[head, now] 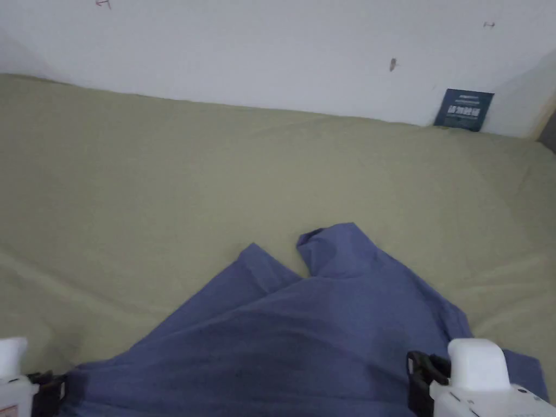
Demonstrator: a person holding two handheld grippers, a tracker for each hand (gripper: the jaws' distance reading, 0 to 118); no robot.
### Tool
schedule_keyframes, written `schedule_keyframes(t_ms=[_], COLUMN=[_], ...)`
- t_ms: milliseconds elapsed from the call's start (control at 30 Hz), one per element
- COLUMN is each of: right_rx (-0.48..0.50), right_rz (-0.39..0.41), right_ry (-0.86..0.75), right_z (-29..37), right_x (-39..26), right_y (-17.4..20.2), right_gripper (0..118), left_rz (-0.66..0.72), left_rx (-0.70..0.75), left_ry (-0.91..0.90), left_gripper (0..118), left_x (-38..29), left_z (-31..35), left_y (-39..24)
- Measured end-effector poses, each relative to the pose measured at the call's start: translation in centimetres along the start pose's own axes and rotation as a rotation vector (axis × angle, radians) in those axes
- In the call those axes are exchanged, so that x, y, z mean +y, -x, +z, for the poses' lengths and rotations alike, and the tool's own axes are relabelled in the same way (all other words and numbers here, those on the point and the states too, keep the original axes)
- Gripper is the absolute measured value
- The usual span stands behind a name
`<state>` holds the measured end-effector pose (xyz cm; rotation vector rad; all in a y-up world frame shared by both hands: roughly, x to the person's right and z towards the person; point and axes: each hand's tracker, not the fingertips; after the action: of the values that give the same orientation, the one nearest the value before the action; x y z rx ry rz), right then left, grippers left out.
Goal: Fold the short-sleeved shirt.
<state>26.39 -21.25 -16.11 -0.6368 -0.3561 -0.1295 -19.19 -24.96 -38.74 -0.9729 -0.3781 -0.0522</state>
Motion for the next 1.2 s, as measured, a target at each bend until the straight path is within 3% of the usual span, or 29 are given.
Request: schedule_keyframes(t_ms=[200,233,267,300,333,533,600,667,700,733,767,800,833,867,933,1200], right_rx=[0.002,0.02,0.033,0.028,0.033,0.052,0.01,0.024,0.056,0.078,0.074,0.133,0.144,0.092,0.124,0.101], right_rz=[0.027,0.037,0.066,0.084,0.108,0.209,0.253,0.195,0.174,0.178,0.205,0.217,0.202,0.212,0.204,0.223], right_ry=[0.104,0.108,0.143,0.16,0.19,0.478,0.523,0.459,0.443,0.406,0.379,0.388,0.314,0.318,0.258,-0.025], right_z=[-12.0,-14.0,-16.1,-17.8,-19.7,-28.2,-29.3,-27.8,-26.9,-25.4,-24.3,-23.3,-21.7,-20.0,-16.3,1.3], right_x=[7.7,8.9,10.1,11.1,12.1,12.4,11.2,11.9,12.0,12.3,12.5,12.8,13.6,13.5,14.9,21.1], right_y=[-7.1,-8.0,-8.5,-8.9,-9.2,-8.9,-8.7,-8.8,-8.8,-8.4,-8.1,-8.1,-8.1,-8.3,-9.0,-8.7], right_gripper=[1,13,47,89,118,117,117,114,101,74,36,3,3,3,3,3], left_rz=[0.046,0.046,0.053,0.056,0.059,0.056,0.045,0.024,0.017,0.013,0.011,0.01,0.012,0.012,0.007,-0.014], left_rx=[-0.022,-0.021,-0.023,-0.022,-0.019,-0.005,0.002,0.012,0.013,0.012,0.01,0.008,0.003,0.003,0.007,-0.033], left_ry=[0.031,0.036,0.036,0.04,0.043,0.056,0.062,0.065,0.067,0.07,0.07,0.069,0.069,0.067,0.046,-0.136], left_gripper=[2,2,2,2,2,2,1,2,2,2,2,2,2,1,2,1], left_x=[-0.7,-0.6,-0.6,-0.6,-0.6,-0.2,-0.4,-0.1,-0.2,-0.1,0.0,0.1,0.0,0.1,0.4,5.5], left_z=[-1.3,-1.2,-1.1,-1.5,-1.5,-2.3,-3.6,-3.7,-3.1,-3.1,-3.1,-3.1,-2.6,-2.3,-1.5,6.1], left_y=[-1.2,-1.3,-1.4,-1.1,-1.2,-1.6,0.5,1.3,-0.4,-0.4,-0.2,0.0,-0.9,-1.0,-1.0,-3.2])
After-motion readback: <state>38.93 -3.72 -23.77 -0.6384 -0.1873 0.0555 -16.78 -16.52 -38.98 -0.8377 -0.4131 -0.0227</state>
